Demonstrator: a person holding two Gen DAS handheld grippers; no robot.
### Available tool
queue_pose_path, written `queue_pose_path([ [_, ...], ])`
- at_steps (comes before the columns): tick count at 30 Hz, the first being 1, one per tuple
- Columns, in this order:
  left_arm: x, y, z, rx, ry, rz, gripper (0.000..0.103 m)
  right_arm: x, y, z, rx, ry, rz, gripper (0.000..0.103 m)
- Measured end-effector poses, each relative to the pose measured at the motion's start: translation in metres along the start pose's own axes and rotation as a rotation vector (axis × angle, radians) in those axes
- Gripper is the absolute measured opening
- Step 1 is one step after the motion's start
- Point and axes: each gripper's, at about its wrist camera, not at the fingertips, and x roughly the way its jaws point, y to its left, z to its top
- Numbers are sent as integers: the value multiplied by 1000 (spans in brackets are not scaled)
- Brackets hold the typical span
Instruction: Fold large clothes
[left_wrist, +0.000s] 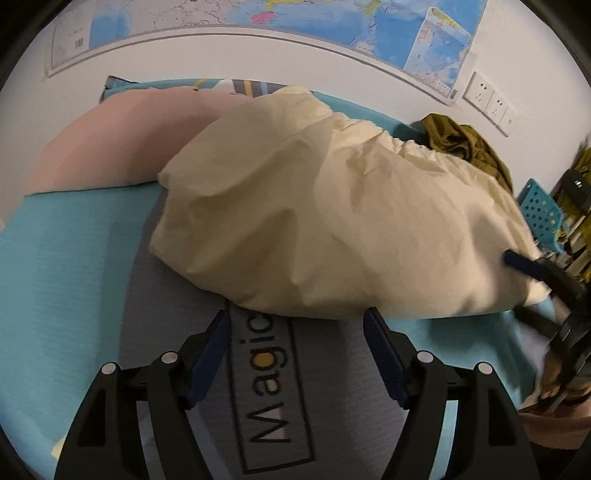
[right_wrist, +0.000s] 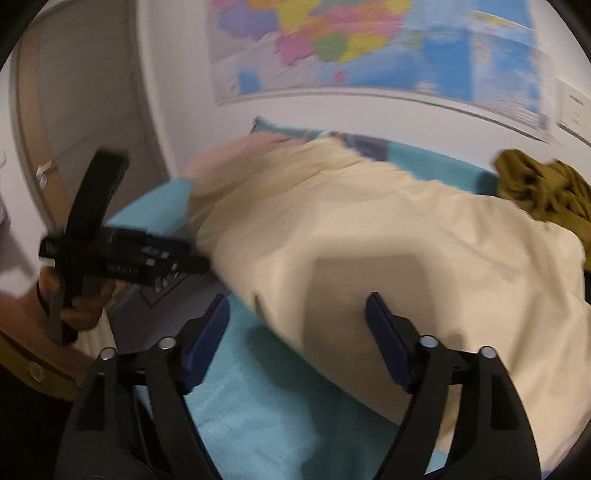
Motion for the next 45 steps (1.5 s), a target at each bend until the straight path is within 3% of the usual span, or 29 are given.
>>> queue_pose_path([
  [7,3,-6,1,-22,4,-67,76,31,20,-6,-149,43,-118,80],
  [10,6,-11,2,-29,9,-111,82,40,27,-4,-225,58,-203,67],
  [12,9,-14,4,-41,7,-143,83,40,19,-2,-187,59,-165,59],
  [14,13,-14,8,-64,4,-182,86,33,8,1,-118,47,-102,44],
  [20,24,-4,27,-175,7,-314,87,18,-25,11,105,2,49,36],
  [25,17,-1,35,-212,-46,-335,86,5,-31,7,175,16,86,40],
  [28,15,7,35,-253,-70,-373,86,-21,-50,-10,302,-15,166,59],
  [33,30,27,41,-357,-55,-399,86,-71,-88,-60,533,-54,211,69],
  [37,36,19,50,-329,-42,-372,86,-109,-123,-110,780,-114,171,73],
  [40,42,9,58,-302,-34,-329,86,-121,-139,-135,919,-122,107,84],
  [42,43,7,59,-283,-25,-300,86,-122,-149,-144,994,-133,65,86],
  [45,44,-8,62,-210,-9,-195,85,-117,-163,-145,1035,-157,11,85],
])
